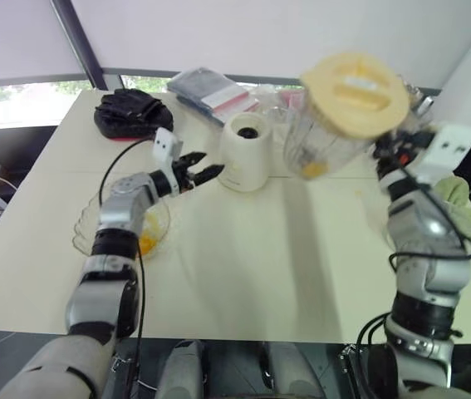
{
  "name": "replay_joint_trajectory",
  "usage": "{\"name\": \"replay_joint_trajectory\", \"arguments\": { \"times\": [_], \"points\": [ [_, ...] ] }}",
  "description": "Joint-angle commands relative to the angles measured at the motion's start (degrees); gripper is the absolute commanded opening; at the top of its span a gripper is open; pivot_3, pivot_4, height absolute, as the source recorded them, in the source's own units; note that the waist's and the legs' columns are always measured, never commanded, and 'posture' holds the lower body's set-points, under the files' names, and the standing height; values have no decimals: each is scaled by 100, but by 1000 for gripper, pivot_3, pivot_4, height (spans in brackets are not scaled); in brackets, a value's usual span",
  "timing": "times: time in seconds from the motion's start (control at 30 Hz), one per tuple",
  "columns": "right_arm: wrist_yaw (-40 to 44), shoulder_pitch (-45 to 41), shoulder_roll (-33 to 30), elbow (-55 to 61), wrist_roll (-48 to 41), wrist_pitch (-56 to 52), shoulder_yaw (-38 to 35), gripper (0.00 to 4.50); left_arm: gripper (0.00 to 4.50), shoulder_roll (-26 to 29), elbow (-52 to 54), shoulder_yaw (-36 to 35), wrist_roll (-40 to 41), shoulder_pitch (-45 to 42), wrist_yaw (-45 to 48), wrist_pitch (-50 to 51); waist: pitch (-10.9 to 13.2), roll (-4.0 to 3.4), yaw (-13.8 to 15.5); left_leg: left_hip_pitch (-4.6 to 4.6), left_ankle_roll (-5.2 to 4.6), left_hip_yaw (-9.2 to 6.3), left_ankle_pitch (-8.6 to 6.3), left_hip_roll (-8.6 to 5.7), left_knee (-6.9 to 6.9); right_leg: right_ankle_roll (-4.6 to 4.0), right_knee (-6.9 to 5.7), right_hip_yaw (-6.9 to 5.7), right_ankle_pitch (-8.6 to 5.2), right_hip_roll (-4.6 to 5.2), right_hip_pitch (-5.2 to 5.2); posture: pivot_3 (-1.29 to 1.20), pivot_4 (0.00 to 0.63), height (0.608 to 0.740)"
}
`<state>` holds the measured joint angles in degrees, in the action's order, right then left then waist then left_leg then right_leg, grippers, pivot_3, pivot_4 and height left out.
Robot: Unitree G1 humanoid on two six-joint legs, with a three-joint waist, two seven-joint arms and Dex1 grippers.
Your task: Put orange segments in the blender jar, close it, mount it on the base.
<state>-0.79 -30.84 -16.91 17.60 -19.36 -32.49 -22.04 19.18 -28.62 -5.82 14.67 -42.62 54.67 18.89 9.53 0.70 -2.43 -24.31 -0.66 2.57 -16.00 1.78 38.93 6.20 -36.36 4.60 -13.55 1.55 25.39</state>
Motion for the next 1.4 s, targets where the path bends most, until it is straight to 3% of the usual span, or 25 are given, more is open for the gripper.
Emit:
{"name": "replay_joint_trajectory", "arguments": {
  "times": [0.03,0.33,0.57,0.73,0.87,1.4],
  "points": [
    [90,-1077,-356,-278,-191,-83,-37,950,3704,251,1291,160,363,432,185,707,3,-5,-4,0,2,2,1,1,0,0,-2,-1,0,0,0,0,150,740],
    [716,-3642,-774,-3226,186,-98,727,950,3704,554,3088,398,808,1405,-11,1730,7,-11,-21,5,11,12,8,2,3,-5,-6,0,2,1,-1,0,150,740],
    [959,-5214,-402,-6113,506,570,1022,950,3704,551,3506,337,907,1720,-491,1850,10,-16,-25,-2,11,18,8,1,-3,-5,0,0,3,4,4,0,150,740],
    [1042,-5761,-140,-7496,745,1251,1083,950,3704,640,3811,293,1011,1984,-712,1889,12,-16,-31,-4,16,21,10,3,-23,-5,8,0,3,7,13,0,150,740],
    [1053,-5880,12,-8027,881,1583,1116,950,3704,707,4003,277,1103,2153,-855,1928,12,-16,-20,-1,96,17,56,0,-78,-5,19,-2,3,17,19,0,150,740],
    [1038,-5613,-141,-7906,1109,1523,1147,950,3704,707,3806,471,1020,2054,-1025,1804,11,-15,-27,8,116,11,69,-7,-81,-13,11,-4,9,10,19,0,150,740]
  ]
}}
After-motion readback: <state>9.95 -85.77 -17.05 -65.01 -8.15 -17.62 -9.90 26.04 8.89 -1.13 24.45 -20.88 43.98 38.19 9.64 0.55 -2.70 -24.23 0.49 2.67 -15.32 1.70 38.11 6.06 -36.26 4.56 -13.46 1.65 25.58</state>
